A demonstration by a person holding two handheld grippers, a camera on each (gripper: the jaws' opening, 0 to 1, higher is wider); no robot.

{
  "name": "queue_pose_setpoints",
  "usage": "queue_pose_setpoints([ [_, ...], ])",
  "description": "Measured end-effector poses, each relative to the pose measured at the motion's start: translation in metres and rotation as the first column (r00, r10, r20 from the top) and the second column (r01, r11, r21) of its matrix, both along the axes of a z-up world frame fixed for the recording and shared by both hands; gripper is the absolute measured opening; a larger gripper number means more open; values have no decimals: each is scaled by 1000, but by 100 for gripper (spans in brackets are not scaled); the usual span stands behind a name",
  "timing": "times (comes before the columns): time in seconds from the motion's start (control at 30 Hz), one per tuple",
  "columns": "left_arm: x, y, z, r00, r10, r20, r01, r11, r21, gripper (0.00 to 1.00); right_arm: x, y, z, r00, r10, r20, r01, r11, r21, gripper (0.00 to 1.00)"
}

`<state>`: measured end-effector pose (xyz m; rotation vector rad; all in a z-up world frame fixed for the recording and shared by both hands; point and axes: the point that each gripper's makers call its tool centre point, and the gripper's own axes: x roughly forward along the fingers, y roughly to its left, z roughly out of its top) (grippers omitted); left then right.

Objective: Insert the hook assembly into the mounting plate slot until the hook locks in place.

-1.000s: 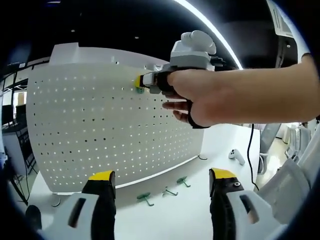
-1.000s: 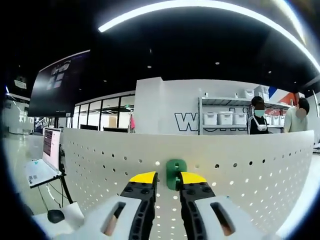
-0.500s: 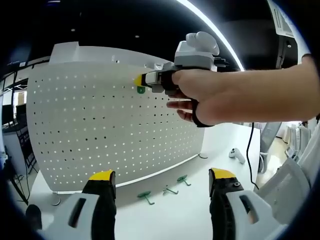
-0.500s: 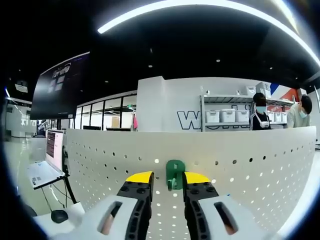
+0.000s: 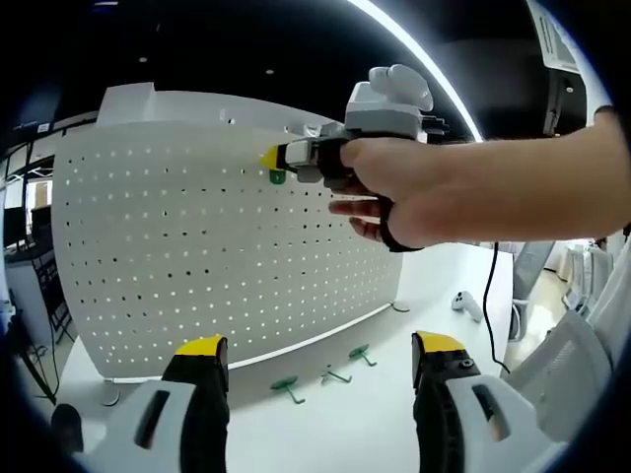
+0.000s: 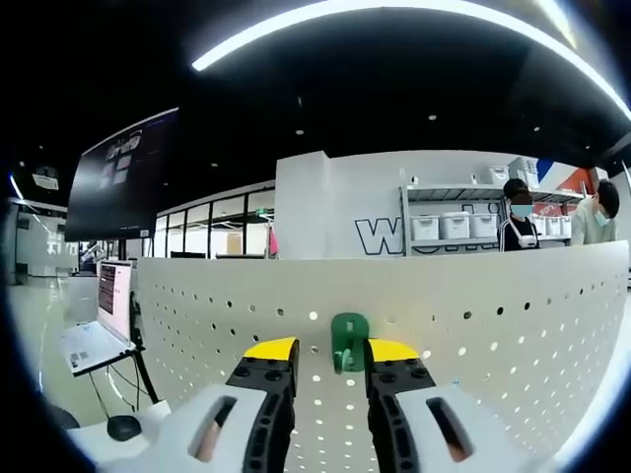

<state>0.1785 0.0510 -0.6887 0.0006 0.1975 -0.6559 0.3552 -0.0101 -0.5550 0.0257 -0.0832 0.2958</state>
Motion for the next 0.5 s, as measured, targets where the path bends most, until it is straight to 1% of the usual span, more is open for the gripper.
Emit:
queue_pose_setpoints([
  [0.03, 0, 0, 0, 1000, 0, 0, 0, 1000, 0, 78, -1, 3, 1, 1000, 26, 7, -26, 1000, 12, 28],
  [0.1, 1, 0, 0, 1000, 2, 1, -2, 1000, 1, 78, -3, 0, 0, 999, 32, 11, -32, 999, 3, 33],
  [0.13, 1, 0, 0, 1000, 3, -1, -3, 1000, 0, 78, -4, 1, -1, 999, 48, 5, -48, 999, 6, 34],
  [0.2, 1, 0, 0, 1000, 2, 0, -2, 1000, 1, 78, -7, -1, 1, 997, 69, 15, -70, 997, 23, 37],
  [0.27, 1, -1, 0, 1000, -1, 1, 1, 1000, 3, 78, -9, 4, 2, 992, 124, 16, -124, 989, 74, 40],
  [0.3, 1, -2, 0, 1000, -2, 0, 2, 1000, 3, 78, -10, 3, -1, 991, 137, 4, -137, 988, 74, 39],
  [0.33, 1, -2, 0, 1000, -3, 0, 3, 1000, 3, 79, -13, 6, -1, 986, 166, -6, -165, 980, 110, 37],
  [0.37, 1, -3, 0, 1000, -6, 0, 6, 1000, 0, 79, -15, 6, 0, 983, 185, 7, -184, 975, 127, 35],
  [0.4, 1, -4, 0, 1000, -7, 0, 7, 1000, -1, 79, -14, 2, -3, 984, 176, -4, -175, 979, 105, 37],
  [0.47, 1, -5, -1, 1000, -11, -2, 11, 1000, 6, 79, -16, 2, 0, 983, 185, 10, -185, 976, 115, 41],
  [0.5, 1, -6, 0, 1000, -12, 3, 12, 1000, 5, 79, -16, 2, 0, 982, 191, 7, -190, 975, 118, 40],
])
